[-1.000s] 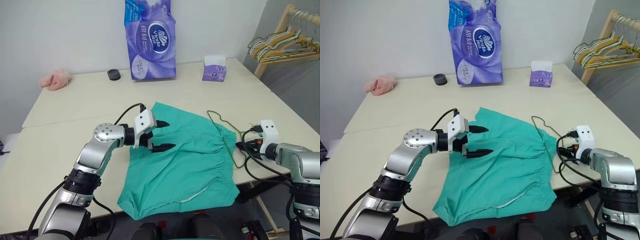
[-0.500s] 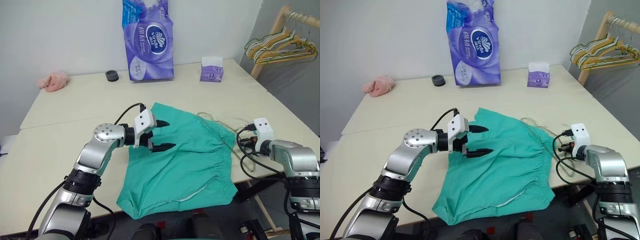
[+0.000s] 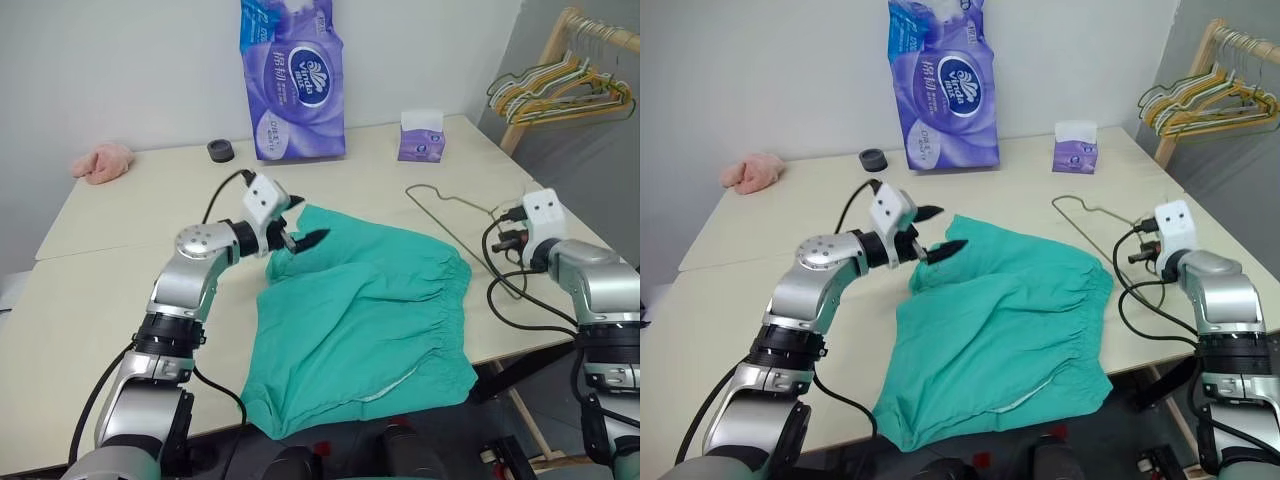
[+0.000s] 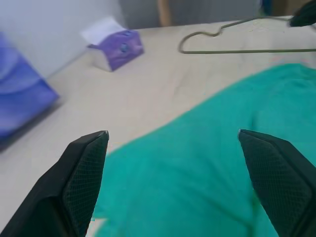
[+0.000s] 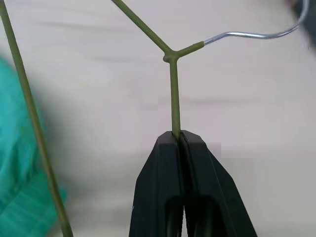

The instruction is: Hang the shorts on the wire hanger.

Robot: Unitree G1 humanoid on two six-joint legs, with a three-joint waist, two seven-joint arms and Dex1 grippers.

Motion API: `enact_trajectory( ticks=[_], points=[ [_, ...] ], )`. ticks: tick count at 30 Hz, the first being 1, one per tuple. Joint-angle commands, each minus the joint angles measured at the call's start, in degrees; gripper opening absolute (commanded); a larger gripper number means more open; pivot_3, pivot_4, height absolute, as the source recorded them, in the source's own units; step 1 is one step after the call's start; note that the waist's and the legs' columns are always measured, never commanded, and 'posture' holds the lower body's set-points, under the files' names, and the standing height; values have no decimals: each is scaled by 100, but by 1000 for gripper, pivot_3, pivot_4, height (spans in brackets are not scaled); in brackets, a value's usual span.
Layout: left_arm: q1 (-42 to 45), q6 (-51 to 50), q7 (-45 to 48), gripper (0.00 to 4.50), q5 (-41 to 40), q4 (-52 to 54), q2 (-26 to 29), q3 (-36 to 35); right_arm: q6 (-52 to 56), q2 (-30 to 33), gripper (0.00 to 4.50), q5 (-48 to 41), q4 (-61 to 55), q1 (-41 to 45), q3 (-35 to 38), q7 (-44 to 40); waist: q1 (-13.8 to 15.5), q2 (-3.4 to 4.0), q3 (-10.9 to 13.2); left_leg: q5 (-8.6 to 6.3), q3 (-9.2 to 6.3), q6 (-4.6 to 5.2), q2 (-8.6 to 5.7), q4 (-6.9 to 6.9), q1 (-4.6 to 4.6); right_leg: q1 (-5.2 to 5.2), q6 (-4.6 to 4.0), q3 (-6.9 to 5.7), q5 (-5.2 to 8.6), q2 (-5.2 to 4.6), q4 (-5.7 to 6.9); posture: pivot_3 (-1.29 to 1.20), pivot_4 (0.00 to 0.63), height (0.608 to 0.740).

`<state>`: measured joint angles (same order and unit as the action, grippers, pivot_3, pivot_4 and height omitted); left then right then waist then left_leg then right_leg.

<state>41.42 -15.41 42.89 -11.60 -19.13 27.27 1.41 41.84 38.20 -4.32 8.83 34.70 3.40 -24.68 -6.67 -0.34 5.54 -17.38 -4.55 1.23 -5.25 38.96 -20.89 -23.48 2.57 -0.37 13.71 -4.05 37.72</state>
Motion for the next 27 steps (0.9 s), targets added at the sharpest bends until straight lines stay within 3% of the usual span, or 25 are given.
enact_trajectory(
  ticks=[1,4,9,18,27],
  points=[
    [404,-316,163,4444,-624,-100,-69,-554,-881,285,5,353,-905,-22,-577,-470,2,0,0,0,-1,-1,0,0,-2,0,1,-2,1,0,-1,-222,78,740],
    [365,-810,854,4444,-1048,137,77,-550,-1373,450,5,683,-1440,-280,-1066,-708,-8,0,0,0,-1,-5,3,-1,-9,-7,8,-4,6,0,-5,-222,77,740],
    [100,-1180,2000,4444,-989,361,690,-22,-2366,552,5,1336,-2231,-591,-1724,-912,-67,0,0,-1,-2,-8,-1,-2,-10,-9,8,0,7,0,-9,-219,77,740],
    [-249,-1152,2697,4444,-725,613,946,582,-3240,333,5,1846,-2493,-341,-1845,-955,-114,-3,4,-1,-11,-9,-4,0,-1,-3,6,-3,5,0,3,-224,79,740],
    [-374,-1073,2805,4444,-629,615,897,653,-3534,120,5,1929,-2569,-262,-1749,-1104,-127,-7,7,-1,-11,-9,-4,0,-2,-4,5,-1,5,0,2,-226,80,740]
  ],
)
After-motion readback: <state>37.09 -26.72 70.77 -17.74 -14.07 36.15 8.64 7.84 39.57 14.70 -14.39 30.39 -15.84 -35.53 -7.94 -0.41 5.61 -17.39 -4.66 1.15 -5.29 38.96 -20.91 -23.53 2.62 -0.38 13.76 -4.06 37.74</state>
